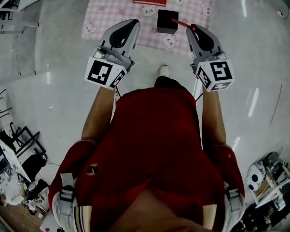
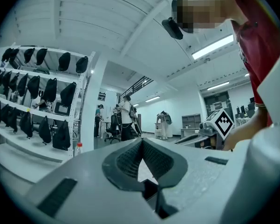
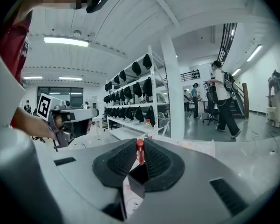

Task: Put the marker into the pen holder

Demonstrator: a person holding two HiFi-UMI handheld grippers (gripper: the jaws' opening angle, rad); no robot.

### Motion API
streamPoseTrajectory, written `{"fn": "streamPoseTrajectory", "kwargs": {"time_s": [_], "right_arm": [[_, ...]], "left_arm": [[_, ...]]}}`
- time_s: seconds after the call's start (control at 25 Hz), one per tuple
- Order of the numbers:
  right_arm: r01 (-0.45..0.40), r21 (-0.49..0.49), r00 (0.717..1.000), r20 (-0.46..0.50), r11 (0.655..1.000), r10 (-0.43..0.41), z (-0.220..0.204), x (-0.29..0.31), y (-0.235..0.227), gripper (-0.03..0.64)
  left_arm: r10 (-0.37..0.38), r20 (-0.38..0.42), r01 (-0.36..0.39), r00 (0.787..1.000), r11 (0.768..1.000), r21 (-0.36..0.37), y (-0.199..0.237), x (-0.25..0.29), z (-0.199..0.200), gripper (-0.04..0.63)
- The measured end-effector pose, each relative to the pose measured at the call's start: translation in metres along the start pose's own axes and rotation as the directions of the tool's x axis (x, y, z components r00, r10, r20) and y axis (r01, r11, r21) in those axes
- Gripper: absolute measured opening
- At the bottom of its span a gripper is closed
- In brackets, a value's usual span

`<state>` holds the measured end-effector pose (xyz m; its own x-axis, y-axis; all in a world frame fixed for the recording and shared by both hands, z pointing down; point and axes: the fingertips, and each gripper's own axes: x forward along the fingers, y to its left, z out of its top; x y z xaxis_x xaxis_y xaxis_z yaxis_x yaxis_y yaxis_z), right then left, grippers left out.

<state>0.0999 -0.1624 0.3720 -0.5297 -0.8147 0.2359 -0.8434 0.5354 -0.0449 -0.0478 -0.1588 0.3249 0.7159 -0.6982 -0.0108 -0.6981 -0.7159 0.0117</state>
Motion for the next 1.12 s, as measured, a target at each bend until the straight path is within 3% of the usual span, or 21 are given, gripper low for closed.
{"fn": "streamPoseTrajectory", "kwargs": {"time_s": [0.28, 0.56, 1.12], "right_arm": [[-0.115, -0.018, 0.991, -0.069, 0.993, 0.114, -0.025, 0.041, -0.028, 0.044], [-0.223, -0.027, 0.964, -0.154, 0.975, 0.216, -0.052, 0.071, -0.039, 0.044], [-0.314, -0.031, 0.892, -0.353, 0.949, 0.283, -0.102, 0.113, -0.039, 0.044]], "left_arm": [[0.063, -0.021, -0.063, 0.998, 0.998, 0.005, 0.008, 0.039, -0.014, 0.006], [0.114, -0.042, -0.114, 0.993, 0.993, 0.002, 0.013, 0.061, -0.025, 0.006], [0.109, -0.077, -0.11, 0.991, 0.994, -0.006, 0.029, 0.073, -0.03, 0.006]]}}
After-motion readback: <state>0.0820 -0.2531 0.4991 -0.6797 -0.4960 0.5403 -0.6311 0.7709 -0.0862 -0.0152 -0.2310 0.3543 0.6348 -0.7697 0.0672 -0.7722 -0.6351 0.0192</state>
